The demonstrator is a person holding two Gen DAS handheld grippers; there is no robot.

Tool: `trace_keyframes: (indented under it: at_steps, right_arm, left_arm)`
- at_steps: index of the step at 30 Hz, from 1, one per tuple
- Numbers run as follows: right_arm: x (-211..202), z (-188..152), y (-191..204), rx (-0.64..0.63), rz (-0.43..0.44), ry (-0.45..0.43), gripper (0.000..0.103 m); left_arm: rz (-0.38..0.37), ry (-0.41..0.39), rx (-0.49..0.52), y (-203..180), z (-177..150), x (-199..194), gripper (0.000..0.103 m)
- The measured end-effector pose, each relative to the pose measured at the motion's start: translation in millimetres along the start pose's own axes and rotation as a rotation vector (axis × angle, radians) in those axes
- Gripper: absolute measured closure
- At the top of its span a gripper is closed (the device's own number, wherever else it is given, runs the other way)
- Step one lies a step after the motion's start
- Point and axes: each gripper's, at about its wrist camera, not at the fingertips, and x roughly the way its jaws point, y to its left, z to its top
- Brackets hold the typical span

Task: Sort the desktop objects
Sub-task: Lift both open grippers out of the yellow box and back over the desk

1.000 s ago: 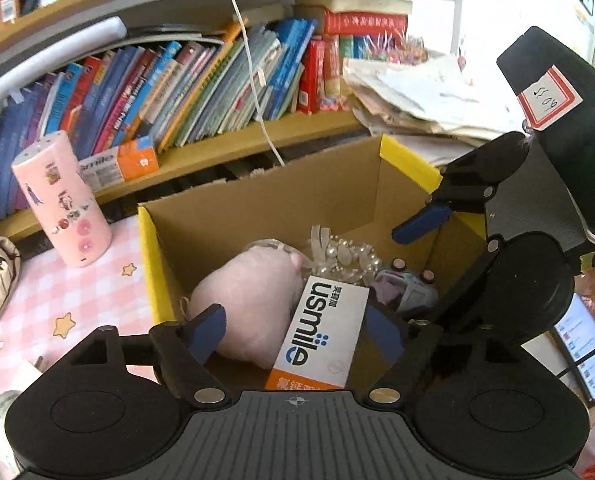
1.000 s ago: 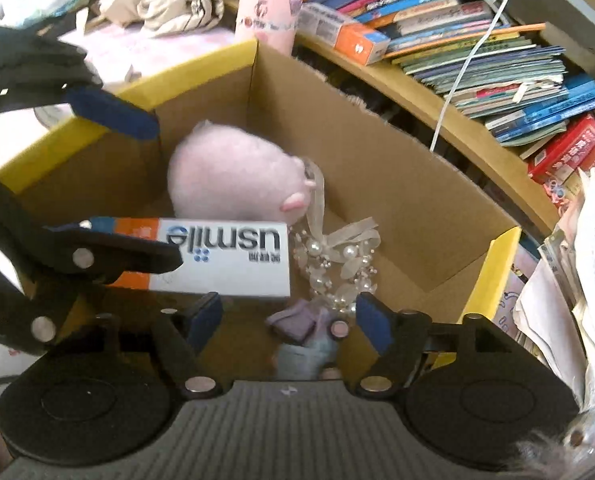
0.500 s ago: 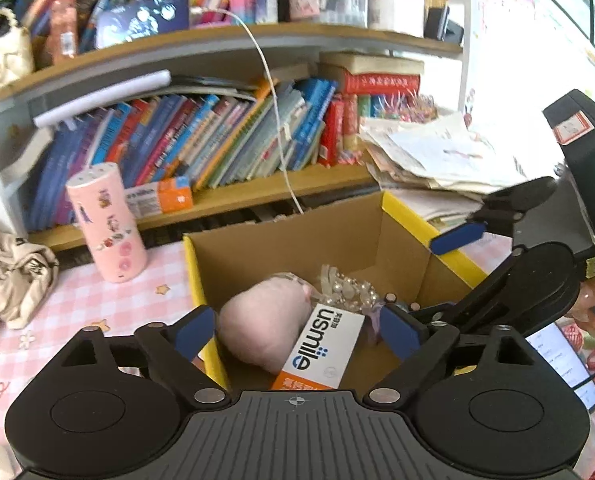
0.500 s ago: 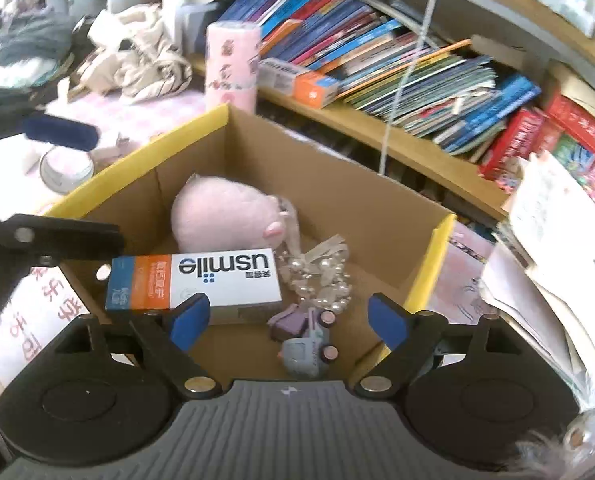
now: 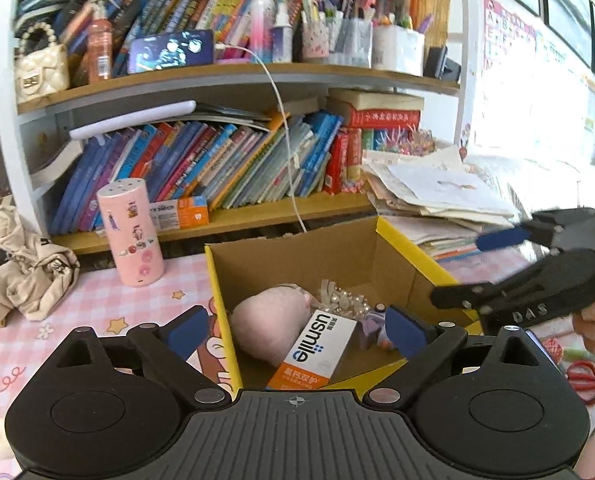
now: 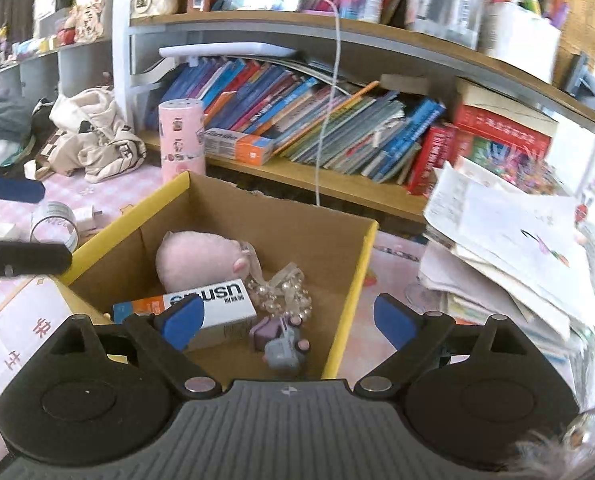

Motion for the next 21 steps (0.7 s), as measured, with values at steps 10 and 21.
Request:
trace_keyframes:
  at_steps: [10,21]
  right_arm:
    - [-26,-28,27,0.093,-0.098,0.035,0.007]
    - [-37,-54,86,0.19,-0.14,0.122,0.006]
  left_arm:
    - [-0.06,-0.005,-0.004,20,-17,-20,0.006]
    - [-0.079,0.051,-0.027,55,-51,-46,0.006]
